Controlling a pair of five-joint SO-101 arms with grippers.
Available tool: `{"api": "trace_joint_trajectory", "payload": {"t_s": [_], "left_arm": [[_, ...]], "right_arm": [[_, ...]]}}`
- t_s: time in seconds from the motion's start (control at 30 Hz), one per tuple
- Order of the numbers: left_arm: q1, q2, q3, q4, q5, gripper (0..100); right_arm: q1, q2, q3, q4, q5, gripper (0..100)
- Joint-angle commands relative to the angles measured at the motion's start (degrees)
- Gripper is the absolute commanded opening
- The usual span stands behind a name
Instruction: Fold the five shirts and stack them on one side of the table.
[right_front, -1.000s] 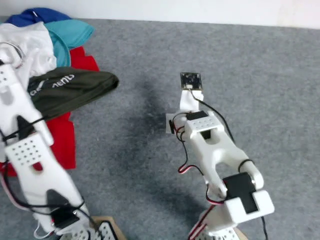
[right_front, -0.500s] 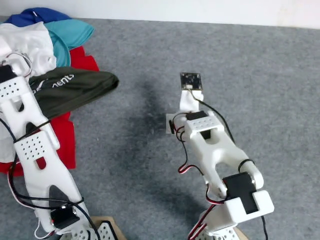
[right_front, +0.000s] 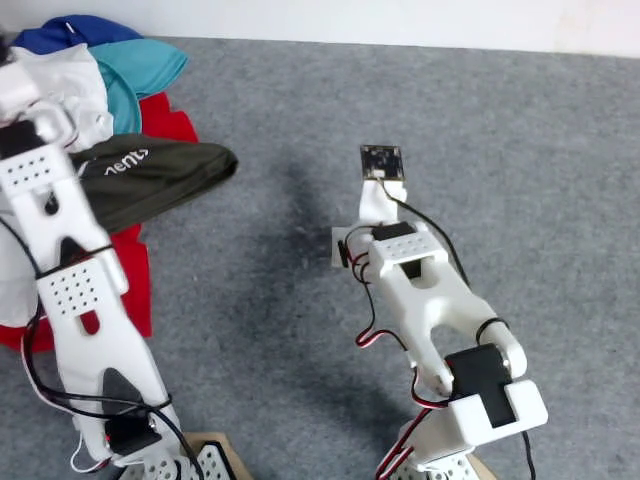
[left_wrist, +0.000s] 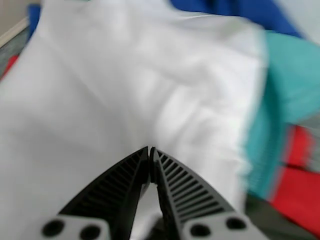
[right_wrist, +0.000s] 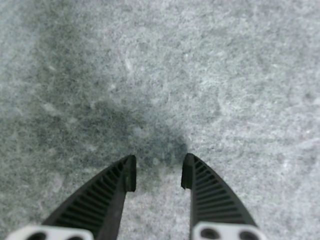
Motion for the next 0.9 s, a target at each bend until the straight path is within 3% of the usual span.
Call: {"api": "trace_joint_trajectory", "payload": {"t_s": [0.0,0.17,0.33,0.6,0.77,0.87], "left_arm": [[5.6,-10.7,-2.8,5.6,0.1,1],[14.2,-18.8,-2.8,13.3,0.1,1],[28.9,-26.2,-2.8,19.6,0.1,1],[56.4,-29.8,-2.4,17.8,0.1,1],[61.6,-29.8,-0.1,10.4,0.0,3],[61.1,-29.8,2.2,9.5,0.1,15]], "right_arm": [[-0.6,-0.3,-1.1,-0.7,-0.6,16.3],[-0.1,-0.5,-0.2,-0.7,-0.6,16.3],[1.4,-0.5,-0.2,-0.7,-0.6,16.2],[8.0,-0.7,-0.6,-0.7,-0.6,16.2],[15.3,-0.7,-0.7,-0.7,-5.8,12.1],[20.2,-0.7,-1.0,-0.7,-10.2,7.4]]}}
